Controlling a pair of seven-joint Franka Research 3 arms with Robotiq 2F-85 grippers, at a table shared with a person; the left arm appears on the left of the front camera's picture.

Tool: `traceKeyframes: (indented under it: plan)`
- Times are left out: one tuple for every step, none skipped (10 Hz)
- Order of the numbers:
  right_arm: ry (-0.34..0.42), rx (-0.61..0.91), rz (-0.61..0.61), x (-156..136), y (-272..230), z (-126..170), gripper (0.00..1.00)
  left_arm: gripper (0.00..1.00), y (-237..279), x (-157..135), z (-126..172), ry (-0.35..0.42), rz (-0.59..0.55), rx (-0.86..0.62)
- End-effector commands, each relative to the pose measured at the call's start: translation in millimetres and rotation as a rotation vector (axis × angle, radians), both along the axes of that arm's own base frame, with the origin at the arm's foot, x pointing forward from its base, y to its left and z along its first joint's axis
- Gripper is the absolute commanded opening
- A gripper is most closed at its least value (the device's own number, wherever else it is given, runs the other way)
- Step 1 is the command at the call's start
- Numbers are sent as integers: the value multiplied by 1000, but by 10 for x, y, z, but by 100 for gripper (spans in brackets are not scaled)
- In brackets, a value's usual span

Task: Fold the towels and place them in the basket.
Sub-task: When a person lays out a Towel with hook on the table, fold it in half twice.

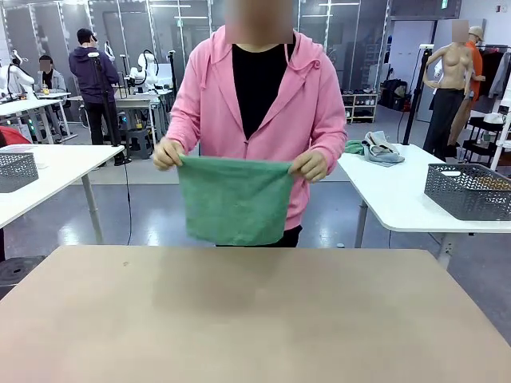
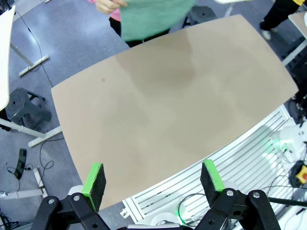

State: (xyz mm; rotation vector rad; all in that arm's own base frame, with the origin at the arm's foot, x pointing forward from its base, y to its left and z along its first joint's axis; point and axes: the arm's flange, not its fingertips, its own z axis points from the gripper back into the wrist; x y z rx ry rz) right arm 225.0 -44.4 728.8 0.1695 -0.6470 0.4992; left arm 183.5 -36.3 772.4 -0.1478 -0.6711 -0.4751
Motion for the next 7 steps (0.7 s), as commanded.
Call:
traceKeyframes:
  plan:
    - [1,0,5,-23,3,12,100,100,-11,-9,15,-1,-3,2]
    - [1,0,5,-23,3,12,100,100,-11,-9,15,-1,-3,2]
    - [1,0,5,-23,3,12,100,100,-11,-9,15,-1,-3,2]
    - [1,0,5,-23,3,12,100,100,-11,-9,15,-1,-3,2]
    - [1,0,5,-23,3,12,100,100,-11,-9,15,-1,-3,2]
    - [1,0,5,-23,3,12,100,100,-11,-9,15,-1,-3,2]
    - [1,0,5,-23,3,12,100,100,-11,-9,15,-1,-3,2]
